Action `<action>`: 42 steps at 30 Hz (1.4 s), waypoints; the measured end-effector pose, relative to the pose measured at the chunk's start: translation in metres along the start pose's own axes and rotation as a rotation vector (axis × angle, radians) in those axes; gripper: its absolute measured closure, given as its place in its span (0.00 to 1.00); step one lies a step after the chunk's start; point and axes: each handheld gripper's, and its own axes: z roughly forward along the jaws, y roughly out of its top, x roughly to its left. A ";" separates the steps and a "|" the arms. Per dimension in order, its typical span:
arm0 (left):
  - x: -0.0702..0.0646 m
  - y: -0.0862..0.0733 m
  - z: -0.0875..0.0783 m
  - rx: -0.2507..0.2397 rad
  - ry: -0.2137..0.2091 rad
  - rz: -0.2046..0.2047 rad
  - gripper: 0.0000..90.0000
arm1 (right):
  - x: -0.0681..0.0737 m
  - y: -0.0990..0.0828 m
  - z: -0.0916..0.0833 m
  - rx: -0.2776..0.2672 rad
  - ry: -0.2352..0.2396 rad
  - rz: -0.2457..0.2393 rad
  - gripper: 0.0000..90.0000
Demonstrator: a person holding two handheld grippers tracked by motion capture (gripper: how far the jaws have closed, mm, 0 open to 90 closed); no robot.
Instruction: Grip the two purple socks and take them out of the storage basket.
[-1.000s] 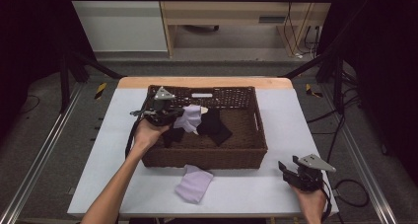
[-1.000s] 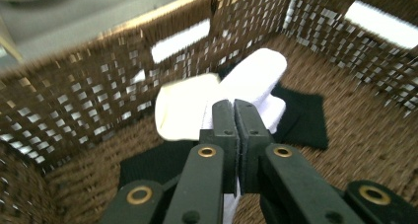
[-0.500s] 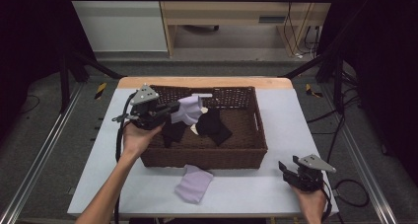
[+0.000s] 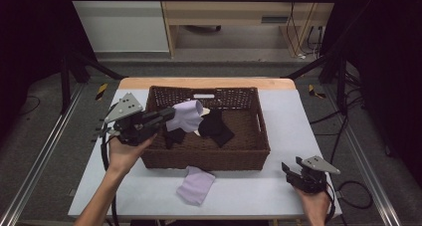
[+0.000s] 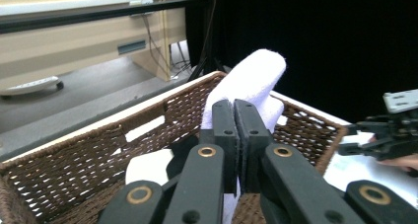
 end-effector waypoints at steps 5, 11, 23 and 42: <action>-0.009 -0.002 -0.019 -0.013 -0.024 0.012 0.97 | 0.000 0.000 0.000 -0.001 -0.001 -0.002 0.46; -0.022 -0.014 -0.035 -0.011 -0.050 0.028 0.97 | 0.000 0.000 0.000 0.001 -0.001 -0.003 0.46; -0.036 -0.057 -0.044 0.048 -0.090 0.006 0.97 | 0.001 0.000 -0.001 0.006 0.001 -0.007 0.46; -0.036 -0.140 -0.018 0.284 -0.098 -0.084 0.97 | 0.003 -0.002 0.000 0.017 0.003 -0.017 0.46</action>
